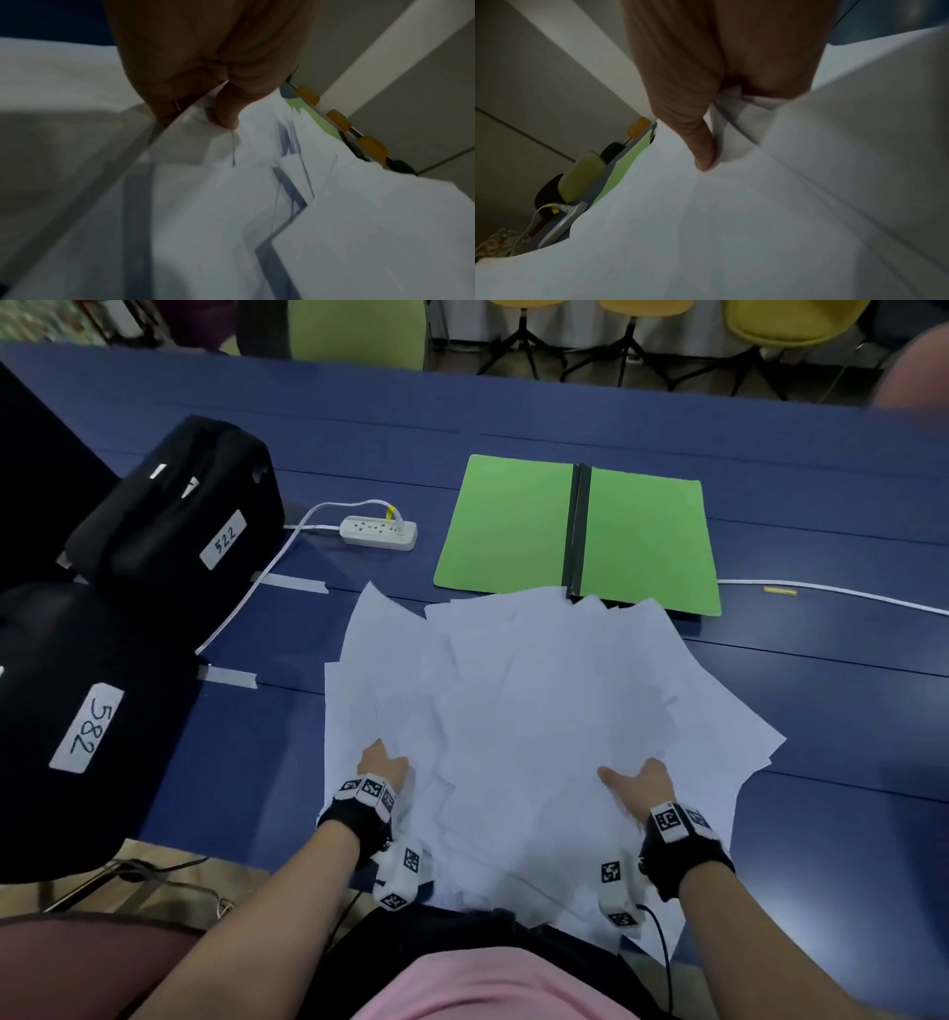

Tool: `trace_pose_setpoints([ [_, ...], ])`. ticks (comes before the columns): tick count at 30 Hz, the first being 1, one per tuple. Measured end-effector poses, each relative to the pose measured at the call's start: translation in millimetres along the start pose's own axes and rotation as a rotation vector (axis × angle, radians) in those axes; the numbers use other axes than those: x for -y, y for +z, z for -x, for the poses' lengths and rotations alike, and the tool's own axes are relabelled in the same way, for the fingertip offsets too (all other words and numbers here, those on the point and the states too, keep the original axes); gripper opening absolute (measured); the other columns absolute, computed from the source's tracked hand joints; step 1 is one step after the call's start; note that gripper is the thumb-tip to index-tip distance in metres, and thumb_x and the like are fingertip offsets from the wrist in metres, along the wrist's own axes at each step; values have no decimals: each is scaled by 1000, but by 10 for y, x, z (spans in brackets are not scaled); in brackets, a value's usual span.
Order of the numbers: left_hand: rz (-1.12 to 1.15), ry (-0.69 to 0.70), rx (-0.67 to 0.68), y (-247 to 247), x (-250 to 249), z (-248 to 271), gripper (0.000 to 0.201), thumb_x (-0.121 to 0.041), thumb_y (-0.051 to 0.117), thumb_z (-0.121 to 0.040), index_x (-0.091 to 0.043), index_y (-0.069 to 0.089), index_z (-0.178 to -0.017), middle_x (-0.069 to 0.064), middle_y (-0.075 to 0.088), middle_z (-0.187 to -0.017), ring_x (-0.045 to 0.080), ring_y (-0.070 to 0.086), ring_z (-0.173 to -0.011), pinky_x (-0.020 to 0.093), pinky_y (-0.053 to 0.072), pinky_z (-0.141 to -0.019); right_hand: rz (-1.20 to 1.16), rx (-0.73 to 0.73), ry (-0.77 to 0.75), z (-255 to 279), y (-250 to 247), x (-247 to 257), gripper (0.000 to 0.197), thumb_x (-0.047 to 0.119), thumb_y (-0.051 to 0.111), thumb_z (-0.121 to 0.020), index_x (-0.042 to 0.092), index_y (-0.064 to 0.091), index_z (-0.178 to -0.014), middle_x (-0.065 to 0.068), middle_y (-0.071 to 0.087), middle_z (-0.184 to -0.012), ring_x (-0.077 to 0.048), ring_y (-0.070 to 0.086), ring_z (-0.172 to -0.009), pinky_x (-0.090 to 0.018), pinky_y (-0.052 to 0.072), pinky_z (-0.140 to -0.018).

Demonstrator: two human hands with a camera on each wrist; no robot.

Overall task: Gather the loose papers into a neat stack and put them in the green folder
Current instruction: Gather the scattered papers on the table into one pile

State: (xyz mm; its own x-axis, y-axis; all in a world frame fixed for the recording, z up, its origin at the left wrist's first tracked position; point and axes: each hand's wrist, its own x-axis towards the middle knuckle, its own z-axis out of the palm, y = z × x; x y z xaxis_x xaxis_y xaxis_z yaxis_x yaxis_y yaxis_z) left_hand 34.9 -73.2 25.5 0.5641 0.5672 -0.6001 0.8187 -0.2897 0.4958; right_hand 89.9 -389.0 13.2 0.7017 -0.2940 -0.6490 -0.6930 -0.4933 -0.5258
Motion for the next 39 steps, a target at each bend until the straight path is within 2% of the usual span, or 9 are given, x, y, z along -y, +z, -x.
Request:
trace_pose_setpoints([
  [3,69,-33,-69,8,49,30,37,-10,57,-85,-13,31,-59,3,42,-67,21,47,-72,25,33,-54,13,-64,-12,7,69,71,66,18,73,-79,-1,38,-131,-19,41,-137,-34,46,-125,-34,38,-99],
  [6,103,-143,-202,-176,143,4,26,-25,67,-76,-9,56,-94,14,52,-108,34,54,-106,32,45,-79,-39,-169,29,-57,73,25,30,17,70,-67,14,41,-68,-4,42,-106,-29,57,-94,-29,41,-76],
  [10,85,-313,-264,-444,271,-82,72,-30,70,-73,1,39,-129,20,34,-134,40,46,-118,44,46,-91,-16,-161,49,-72,50,15,38,10,66,-78,-5,52,-110,-15,51,-122,-35,60,-105,-28,42,-75],
  [17,274,-117,-35,-346,145,-132,57,-28,64,-82,-2,46,-129,5,58,-113,26,56,-96,31,44,-85,-82,-42,84,135,47,-24,69,15,67,-85,-12,31,-138,-27,42,-141,-40,45,-127,-41,40,-99],
  [24,174,2,-1,-317,50,-82,29,-6,69,-80,4,65,-107,15,67,-111,29,63,-105,29,46,-83,-85,-39,130,172,23,38,75,13,64,-86,-10,21,-143,-26,39,-143,-40,45,-127,-41,41,-98],
  [28,219,-44,-95,-475,82,-180,20,3,58,-81,-7,53,-65,5,54,-69,21,55,-86,27,42,-73,-58,-34,144,214,39,35,73,13,65,-85,-10,24,-142,-27,43,-139,-40,48,-123,-39,42,-93],
  [31,256,-193,29,-637,161,-196,9,-8,64,-81,-2,58,-84,10,55,-89,26,53,-92,32,41,-77,-41,-34,144,230,59,28,74,16,65,-84,-9,26,-141,-27,44,-139,-41,49,-123,-44,43,-98],
  [34,357,-247,131,-657,187,-178,67,-32,74,-78,-2,46,-131,15,52,-127,35,52,-117,36,40,-83,-28,-33,150,207,67,29,70,12,63,-86,-10,25,-141,-26,43,-140,-40,47,-124,-43,41,-99],
  [39,330,-1,-90,-573,-1,-120,16,-14,68,-83,2,67,-88,14,68,-92,27,63,-92,27,42,-75,-34,-58,148,227,54,29,62,7,60,-88,-13,29,-137,-28,46,-136,-40,48,-122,-41,42,-96],
])
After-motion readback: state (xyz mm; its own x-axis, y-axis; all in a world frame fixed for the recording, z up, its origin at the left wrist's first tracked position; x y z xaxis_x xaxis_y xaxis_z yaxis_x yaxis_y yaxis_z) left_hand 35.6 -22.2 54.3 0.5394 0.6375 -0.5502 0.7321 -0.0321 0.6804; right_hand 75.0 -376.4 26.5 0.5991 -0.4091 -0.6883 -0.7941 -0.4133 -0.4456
